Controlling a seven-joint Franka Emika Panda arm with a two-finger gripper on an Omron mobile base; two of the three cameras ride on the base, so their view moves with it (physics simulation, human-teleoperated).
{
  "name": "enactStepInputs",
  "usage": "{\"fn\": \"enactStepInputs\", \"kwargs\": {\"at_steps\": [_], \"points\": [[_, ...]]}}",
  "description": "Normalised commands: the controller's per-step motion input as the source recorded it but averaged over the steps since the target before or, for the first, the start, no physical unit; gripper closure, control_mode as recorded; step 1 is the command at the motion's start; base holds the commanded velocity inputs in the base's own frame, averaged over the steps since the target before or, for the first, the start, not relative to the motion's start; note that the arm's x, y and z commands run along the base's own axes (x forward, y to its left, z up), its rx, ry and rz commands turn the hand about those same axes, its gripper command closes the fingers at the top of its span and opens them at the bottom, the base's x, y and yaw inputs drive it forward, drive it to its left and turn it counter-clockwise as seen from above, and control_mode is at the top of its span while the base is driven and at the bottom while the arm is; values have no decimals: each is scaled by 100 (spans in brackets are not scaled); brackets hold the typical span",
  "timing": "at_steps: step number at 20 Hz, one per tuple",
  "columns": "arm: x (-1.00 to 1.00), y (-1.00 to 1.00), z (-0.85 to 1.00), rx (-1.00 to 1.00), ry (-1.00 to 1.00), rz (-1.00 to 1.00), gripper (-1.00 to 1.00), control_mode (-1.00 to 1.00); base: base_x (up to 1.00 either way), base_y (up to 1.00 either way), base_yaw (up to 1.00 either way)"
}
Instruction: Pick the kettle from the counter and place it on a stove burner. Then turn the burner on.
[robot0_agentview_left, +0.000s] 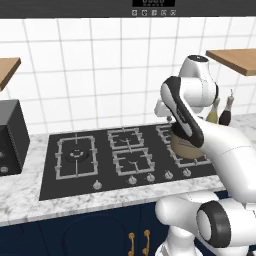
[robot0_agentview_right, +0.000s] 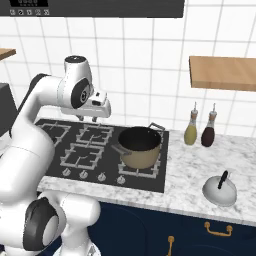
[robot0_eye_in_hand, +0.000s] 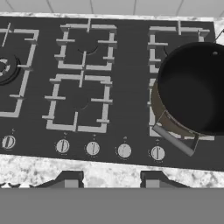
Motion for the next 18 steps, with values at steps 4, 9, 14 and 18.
{"fn": "enactStepInputs", "kwargs": {"at_steps": [4,9,14,18], "points": [[13,3,-3,-2,2,-1,-100,-100,0,0,0],[-8,-15,0,0,-2,0,-100,-100,0,0,0],[-76,-99,2,1,-22,0,-100,-100,0,0,0],[-88,-100,0,3,-17,-3,-100,-100,0,0,0]]}}
